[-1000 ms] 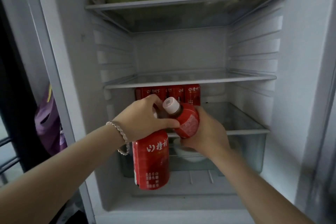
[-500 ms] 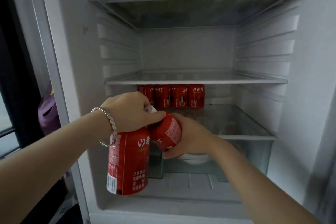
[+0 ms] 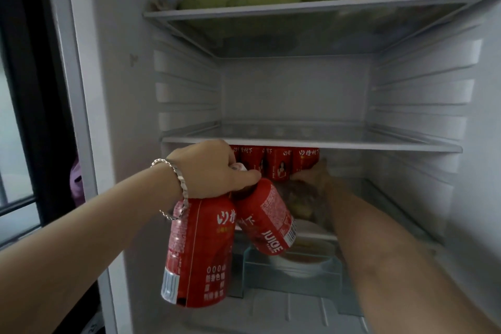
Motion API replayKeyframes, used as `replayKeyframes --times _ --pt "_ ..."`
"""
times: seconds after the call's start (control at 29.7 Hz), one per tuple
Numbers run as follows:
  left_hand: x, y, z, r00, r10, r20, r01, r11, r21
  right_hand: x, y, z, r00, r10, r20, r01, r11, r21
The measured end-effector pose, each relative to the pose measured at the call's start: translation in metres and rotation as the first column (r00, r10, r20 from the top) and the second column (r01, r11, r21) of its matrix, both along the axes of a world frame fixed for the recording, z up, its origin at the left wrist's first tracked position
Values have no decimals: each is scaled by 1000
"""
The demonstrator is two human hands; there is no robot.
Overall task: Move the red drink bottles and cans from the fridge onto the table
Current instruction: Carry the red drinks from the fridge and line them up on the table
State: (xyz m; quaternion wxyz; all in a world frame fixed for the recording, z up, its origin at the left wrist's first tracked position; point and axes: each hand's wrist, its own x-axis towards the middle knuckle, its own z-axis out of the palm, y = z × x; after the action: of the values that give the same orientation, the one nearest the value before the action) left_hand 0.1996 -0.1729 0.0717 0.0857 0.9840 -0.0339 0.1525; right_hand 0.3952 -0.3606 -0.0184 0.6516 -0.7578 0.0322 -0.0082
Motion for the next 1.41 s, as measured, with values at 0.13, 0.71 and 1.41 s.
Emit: replayKeyframes --times 0.13,0.71,1.41 --pt "6 8 -1 998 37 43 -37 999 1 19 -2 2 988 -132 77 143 975 -171" --pt "-8 6 -1 997 -67 22 64 991 121 -98 15 -10 977 52 209 28 932 -362" --pt "-31 -15 -21 995 -82 53 74 987 141 -158 14 46 852 -141 505 452 685 -571"
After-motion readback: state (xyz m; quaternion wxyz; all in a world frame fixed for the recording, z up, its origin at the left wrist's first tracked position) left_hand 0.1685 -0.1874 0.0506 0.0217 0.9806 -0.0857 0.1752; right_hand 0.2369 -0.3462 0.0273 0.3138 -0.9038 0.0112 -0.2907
